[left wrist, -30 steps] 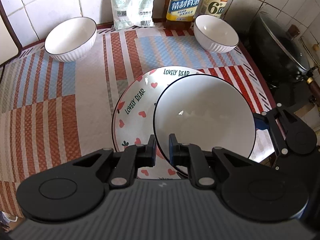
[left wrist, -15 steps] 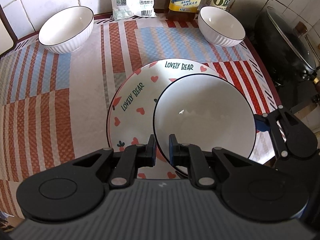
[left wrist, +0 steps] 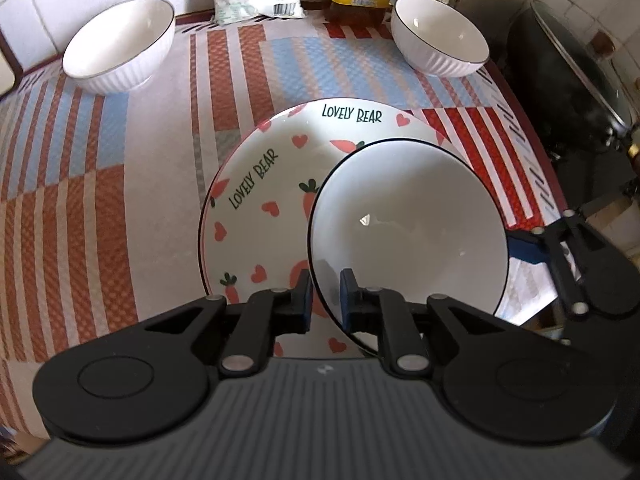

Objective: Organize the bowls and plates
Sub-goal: 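Lower the white bowl onto the bunny plate and open both grippers, then close both grippers on the white bowl rim again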

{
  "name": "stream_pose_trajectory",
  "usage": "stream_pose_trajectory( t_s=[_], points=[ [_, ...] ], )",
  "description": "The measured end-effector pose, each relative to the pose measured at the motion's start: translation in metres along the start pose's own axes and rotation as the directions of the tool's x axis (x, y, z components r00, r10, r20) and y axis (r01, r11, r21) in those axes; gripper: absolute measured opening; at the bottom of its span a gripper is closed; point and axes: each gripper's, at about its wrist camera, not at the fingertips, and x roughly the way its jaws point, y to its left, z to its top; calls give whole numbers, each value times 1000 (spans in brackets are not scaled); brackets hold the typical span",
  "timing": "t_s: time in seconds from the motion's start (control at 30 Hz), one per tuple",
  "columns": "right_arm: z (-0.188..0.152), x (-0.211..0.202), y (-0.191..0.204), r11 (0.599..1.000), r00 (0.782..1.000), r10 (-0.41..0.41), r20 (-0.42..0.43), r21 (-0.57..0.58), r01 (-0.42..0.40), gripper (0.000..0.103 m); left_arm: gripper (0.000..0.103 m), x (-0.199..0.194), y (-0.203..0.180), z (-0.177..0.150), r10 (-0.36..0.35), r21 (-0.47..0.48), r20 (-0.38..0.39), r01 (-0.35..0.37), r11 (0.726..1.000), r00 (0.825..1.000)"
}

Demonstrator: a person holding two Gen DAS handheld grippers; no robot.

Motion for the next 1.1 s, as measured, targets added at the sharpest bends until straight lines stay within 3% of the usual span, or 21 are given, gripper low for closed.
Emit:
stream_pose_trajectory(
  t_s=[0.2,0.4,0.83,1.0,1.1],
  points=[
    [-4,-27,-8,1000,1000,18,22,-13,-18,102,13,-16,-3,-3,-8,5,9,8,1000,1000],
    [-8,-76,-28,999,994,40,102,12,-41,102,13,-49,-10,-8,-22,52,41,19,998,999],
    [20,-133,-71,999,967,-47,250,-2,49,102,16,-132,-44,26,-94,137,197,68,988,976],
    [21,-138,-83,999,965,-42,260,32,35,102,18,-139,-52,31,-92,165,217,57,985,972],
    [17,-130,-85,997,970,-6,241,73,-12,102,20,-124,-46,28,-64,140,189,38,989,980]
  ],
)
